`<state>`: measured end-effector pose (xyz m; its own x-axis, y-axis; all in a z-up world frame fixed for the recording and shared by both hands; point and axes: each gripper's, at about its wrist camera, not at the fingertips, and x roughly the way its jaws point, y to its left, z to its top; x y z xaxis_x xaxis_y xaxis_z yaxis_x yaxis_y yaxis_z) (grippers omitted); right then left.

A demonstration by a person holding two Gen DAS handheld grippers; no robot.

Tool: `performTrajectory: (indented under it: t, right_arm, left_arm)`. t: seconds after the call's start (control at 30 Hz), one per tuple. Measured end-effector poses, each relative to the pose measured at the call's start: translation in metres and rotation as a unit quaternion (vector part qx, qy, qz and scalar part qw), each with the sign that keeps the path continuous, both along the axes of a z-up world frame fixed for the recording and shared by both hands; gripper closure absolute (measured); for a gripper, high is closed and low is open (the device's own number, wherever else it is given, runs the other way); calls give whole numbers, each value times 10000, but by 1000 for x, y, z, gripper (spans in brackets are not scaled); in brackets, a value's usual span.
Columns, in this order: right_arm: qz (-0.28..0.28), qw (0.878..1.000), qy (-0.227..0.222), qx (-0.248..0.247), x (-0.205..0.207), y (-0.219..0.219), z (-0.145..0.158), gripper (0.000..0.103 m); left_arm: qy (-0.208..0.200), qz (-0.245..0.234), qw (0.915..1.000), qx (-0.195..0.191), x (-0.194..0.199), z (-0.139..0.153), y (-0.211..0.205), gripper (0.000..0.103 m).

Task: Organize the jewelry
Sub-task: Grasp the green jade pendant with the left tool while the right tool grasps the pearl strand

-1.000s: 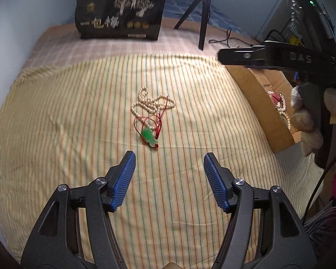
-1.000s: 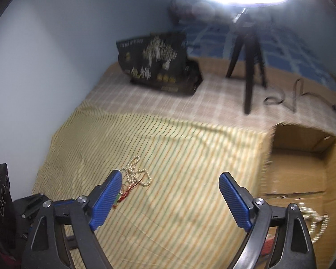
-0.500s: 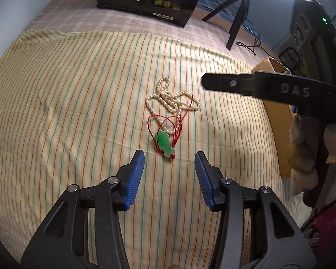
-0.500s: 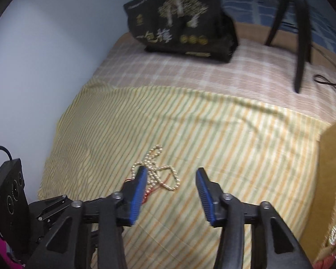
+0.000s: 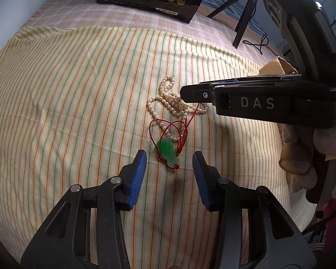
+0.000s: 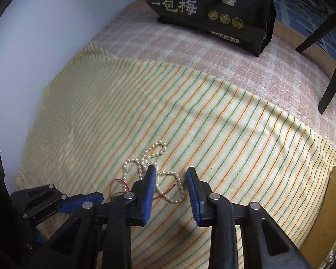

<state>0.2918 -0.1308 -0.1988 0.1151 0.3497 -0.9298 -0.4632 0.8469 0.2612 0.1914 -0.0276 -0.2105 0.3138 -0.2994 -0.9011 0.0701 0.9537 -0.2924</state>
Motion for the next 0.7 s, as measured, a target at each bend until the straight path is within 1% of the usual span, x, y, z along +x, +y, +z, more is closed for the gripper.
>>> performTrajectory:
  t: [0.1,0.17,0.23,0.37,0.4,0.47,0.5,0.6,0.7]
  right_arm:
    - [75,9998,-26,-156,2,3,-5,81]
    - [66,9997,-61,-225,3,5,-7,85]
    - [117,9993,-131,-320,2,8,-9,86]
    - [186,9986,-247,-430,1,16,-12,88]
    - [204,9984,-279,-457,0,17,-13,88]
    - [246,9977,-345,-535,-1,19,-13,98]
    - [270,9971,-384,-604,-2,19,-13,101]
    - [216,9975,-383,-545,-3,16,-13,102]
    - [95,9983,-375,-425,-4,12,-12,102]
  left_arm:
    - [-2,-4,10000,41,1,-2,-2,59]
    - [-13,10,10000,49,2,-3,-2,60]
    - [-27,27,10000,87,3,-3,-3,63]
    - [-64,19,9998,208,5,-7,-5,65]
    - [-97,6,9995,294,6,-8,-7,68]
    - [-172,-45,9989,443,7,-9,-10,72]
    - [-214,-58,9985,508,7,-9,-10,76]
    - [-312,-70,9974,643,6,-11,-10,88]
    - [-319,-75,9977,594,6,-11,-8,88]
